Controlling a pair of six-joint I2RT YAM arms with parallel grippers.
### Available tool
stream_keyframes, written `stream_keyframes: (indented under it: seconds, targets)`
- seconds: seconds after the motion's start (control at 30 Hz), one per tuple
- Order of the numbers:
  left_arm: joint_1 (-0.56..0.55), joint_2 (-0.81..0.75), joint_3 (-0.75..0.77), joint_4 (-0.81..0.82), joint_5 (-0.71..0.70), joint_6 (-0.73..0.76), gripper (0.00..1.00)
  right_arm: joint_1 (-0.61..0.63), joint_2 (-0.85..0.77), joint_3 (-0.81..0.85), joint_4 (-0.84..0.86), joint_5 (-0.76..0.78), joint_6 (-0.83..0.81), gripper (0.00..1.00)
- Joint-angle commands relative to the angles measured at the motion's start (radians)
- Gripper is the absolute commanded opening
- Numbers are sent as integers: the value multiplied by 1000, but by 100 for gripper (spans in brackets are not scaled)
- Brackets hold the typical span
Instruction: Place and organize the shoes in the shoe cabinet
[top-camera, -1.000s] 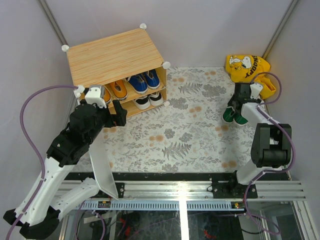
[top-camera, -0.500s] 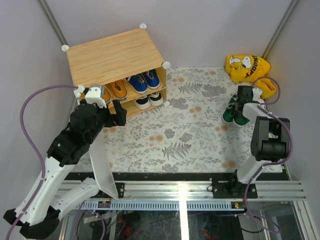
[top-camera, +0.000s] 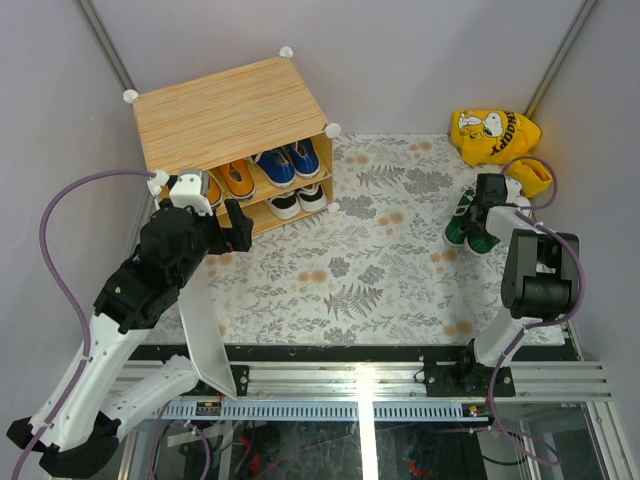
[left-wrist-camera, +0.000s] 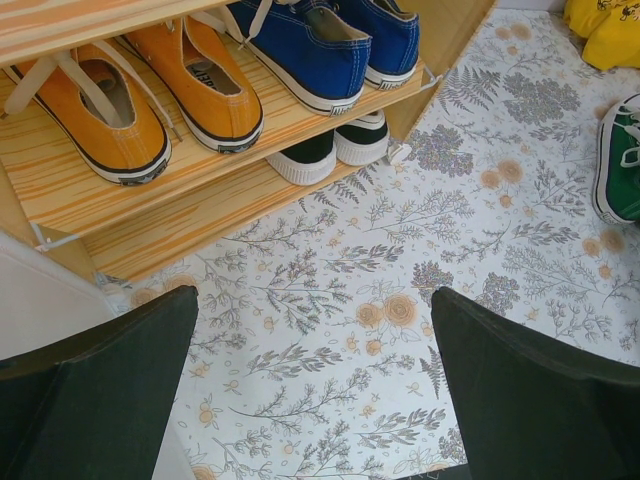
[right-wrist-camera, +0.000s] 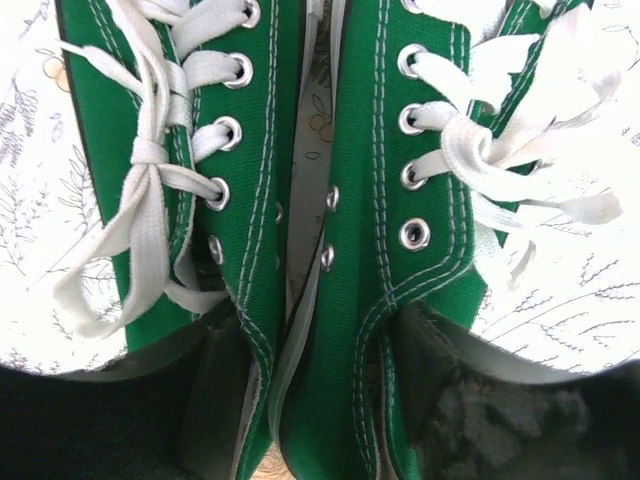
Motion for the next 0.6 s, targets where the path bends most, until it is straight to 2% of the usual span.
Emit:
stream_keyframes:
  seconds: [0.0,0.03,0.07,0.13,0.23,0.33,0.57]
  targets:
    - [-6,-5,18,16,-16,11,100,7,26,-80,21,-213,22,38]
    - [-6,-2,21,14,-14,10,100,8,9,-94,26,-231,19,21]
    - [-6,2,25,12,-12,10,100,7,-5,-107,30,-251,9,10]
    - [-6,8,37,7,-11,8,100,13,-46,-130,33,-288,-5,2]
    - [-6,13,49,2,-8,5,100,95,-138,-125,1,-267,-63,0]
    - [-5,15,62,-3,-11,1,100,263,-193,-69,-74,-220,-142,0]
    - [-6,21,84,-26,-16,-15,100,610,-220,-34,-55,-321,-128,0]
